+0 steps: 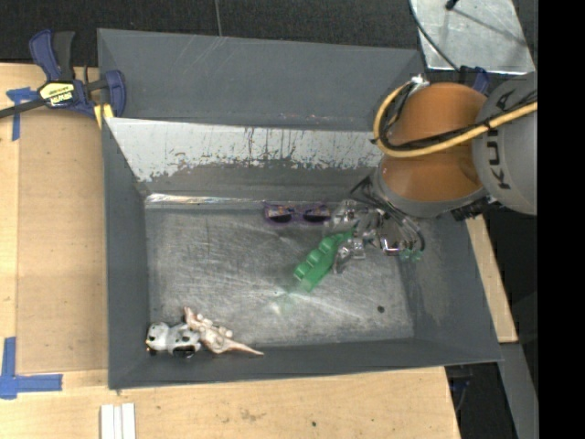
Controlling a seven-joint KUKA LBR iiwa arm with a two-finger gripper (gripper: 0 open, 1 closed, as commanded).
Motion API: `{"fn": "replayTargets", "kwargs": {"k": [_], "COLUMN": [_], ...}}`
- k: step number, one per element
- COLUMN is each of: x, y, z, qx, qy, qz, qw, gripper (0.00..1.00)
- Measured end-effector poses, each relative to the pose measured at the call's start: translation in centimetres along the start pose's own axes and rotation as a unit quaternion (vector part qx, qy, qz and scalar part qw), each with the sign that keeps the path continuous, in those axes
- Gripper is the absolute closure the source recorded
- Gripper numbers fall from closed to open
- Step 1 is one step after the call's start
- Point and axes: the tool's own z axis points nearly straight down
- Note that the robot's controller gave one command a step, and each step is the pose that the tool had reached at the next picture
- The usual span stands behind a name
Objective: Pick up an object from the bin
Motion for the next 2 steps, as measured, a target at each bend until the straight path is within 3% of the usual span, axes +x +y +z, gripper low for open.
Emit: {"fn": "replayTargets", "kwargs": {"k": [1,2], "x": [0.7,1.5], "y": [-0.1,1.5], "z": [-0.9,-6.8], "qx": [0.000,0.000], "qy": [0.0164,0.0108], "qz": [0.006,-0.056], "qw": [0.9998,0.9984], "gripper": [1.00,1.00]}}
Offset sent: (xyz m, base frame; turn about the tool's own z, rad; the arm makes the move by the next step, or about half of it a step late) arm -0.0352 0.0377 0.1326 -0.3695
